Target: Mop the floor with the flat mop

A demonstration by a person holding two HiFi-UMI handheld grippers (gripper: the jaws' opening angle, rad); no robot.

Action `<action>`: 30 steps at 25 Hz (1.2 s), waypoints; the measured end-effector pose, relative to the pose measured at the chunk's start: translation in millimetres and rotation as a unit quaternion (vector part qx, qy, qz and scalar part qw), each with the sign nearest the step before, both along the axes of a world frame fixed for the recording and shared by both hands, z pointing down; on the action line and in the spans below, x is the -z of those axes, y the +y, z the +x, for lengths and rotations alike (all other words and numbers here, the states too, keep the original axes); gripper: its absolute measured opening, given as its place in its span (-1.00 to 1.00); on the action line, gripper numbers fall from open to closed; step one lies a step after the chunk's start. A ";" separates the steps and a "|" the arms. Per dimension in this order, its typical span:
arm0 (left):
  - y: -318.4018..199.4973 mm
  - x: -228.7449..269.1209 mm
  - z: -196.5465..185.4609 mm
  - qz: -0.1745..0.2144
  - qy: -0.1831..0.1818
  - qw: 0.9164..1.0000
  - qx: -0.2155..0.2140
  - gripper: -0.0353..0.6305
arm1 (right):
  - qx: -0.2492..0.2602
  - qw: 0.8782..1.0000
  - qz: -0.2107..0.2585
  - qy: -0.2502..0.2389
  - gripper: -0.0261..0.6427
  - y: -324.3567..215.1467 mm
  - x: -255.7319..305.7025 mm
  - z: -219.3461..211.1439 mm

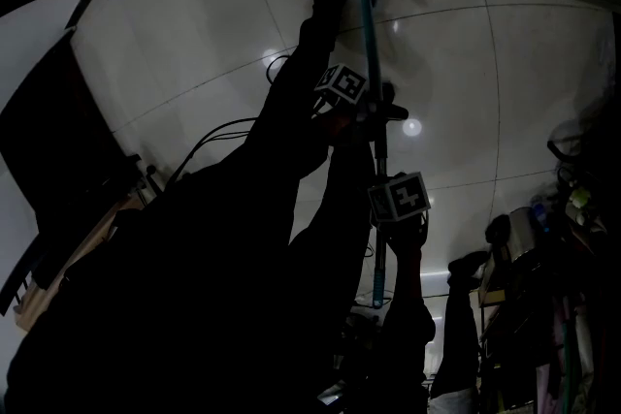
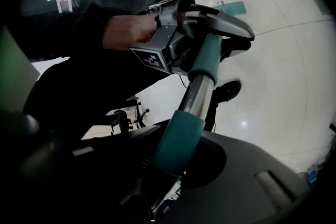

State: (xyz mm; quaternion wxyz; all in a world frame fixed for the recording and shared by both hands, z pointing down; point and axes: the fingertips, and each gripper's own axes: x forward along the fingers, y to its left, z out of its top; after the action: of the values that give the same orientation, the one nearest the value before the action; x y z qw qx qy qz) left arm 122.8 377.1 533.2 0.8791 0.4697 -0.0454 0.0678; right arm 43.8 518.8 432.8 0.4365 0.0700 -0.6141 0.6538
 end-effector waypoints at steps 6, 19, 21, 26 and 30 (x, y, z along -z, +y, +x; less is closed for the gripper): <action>-34.3 -2.6 -4.0 0.009 0.002 1.000 0.006 -0.71 | -0.007 1.000 0.003 0.001 -0.59 -32.5 -2.8 -5.2; -187.3 -3.4 -32.1 0.017 0.016 1.000 0.013 -0.72 | -0.016 1.000 0.007 0.013 -0.59 -181.8 -8.9 -36.1; -215.3 -5.2 -36.4 0.017 0.021 1.000 0.010 -0.72 | -0.017 1.000 0.009 0.016 -0.59 -209.2 -12.6 -40.8; -291.0 -7.1 -50.6 0.023 0.032 0.999 0.007 -0.73 | -0.015 0.999 0.017 0.030 -0.59 -277.2 -27.4 -48.8; -351.9 -8.3 -62.8 0.035 0.040 0.999 0.006 -0.73 | -0.013 0.999 0.030 0.037 -0.60 -336.3 -33.9 -61.3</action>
State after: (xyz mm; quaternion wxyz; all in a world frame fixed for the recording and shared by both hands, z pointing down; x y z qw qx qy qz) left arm 60.1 25.2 541.5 0.8635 0.5023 -0.0153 0.0423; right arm -17.5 182.4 466.7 0.4483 0.1152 -0.6156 0.6378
